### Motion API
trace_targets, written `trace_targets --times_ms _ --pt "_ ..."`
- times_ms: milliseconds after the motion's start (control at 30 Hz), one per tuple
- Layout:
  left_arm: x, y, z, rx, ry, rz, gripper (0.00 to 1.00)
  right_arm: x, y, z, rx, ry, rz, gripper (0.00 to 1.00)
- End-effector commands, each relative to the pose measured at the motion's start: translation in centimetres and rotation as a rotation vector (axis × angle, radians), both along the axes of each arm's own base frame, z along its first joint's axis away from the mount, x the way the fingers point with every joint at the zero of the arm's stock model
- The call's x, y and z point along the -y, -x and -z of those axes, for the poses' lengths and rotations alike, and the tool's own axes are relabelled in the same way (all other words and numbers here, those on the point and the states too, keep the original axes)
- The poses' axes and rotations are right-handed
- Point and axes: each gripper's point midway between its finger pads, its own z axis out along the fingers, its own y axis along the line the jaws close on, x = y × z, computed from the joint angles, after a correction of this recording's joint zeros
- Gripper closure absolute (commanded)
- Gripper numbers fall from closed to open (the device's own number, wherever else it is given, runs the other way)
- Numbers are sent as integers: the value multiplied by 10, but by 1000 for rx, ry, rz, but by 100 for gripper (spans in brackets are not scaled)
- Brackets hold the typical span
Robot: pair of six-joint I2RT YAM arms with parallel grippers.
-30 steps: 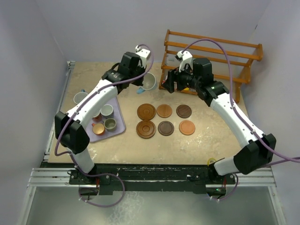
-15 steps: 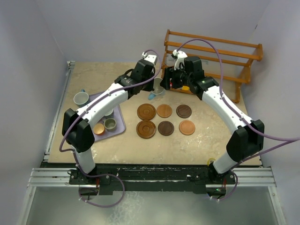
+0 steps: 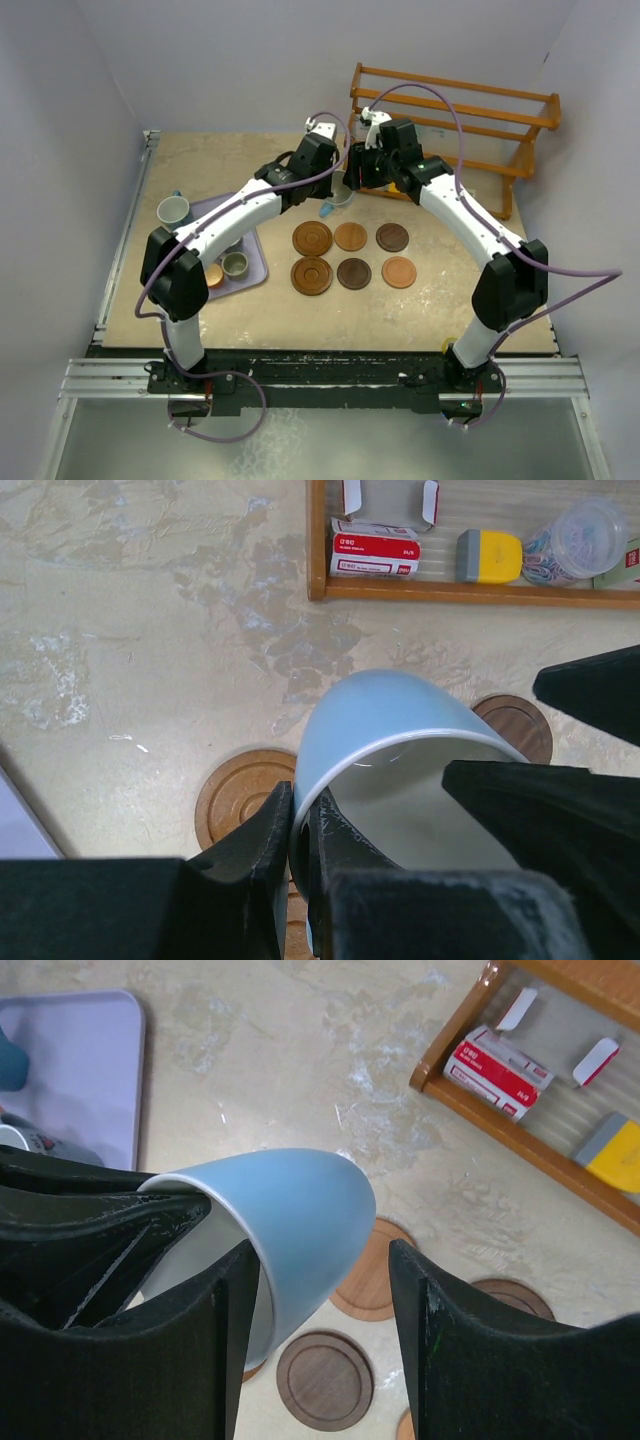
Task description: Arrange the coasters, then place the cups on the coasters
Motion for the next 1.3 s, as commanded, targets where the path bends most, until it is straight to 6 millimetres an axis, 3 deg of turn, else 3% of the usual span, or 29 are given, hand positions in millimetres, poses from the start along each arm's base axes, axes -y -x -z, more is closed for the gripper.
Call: trace_targets --times_ms 0,400,767,1033,1267 --pt "13 -15 -54 132 114 -46 97 -4 -2 -16 21 -16 19 43" --pt "15 -15 -50 136 93 -58 97 -8 -7 8 -38 25 30 64" --pt "32 -10 -51 127 146 27 97 -2 -6 18 -74 68 49 100" --pt "50 7 -62 132 204 179 91 10 -8 12 -52 103 56 100" --pt "52 23 -74 165 200 301 66 28 -8 10 -41 145 64 100"
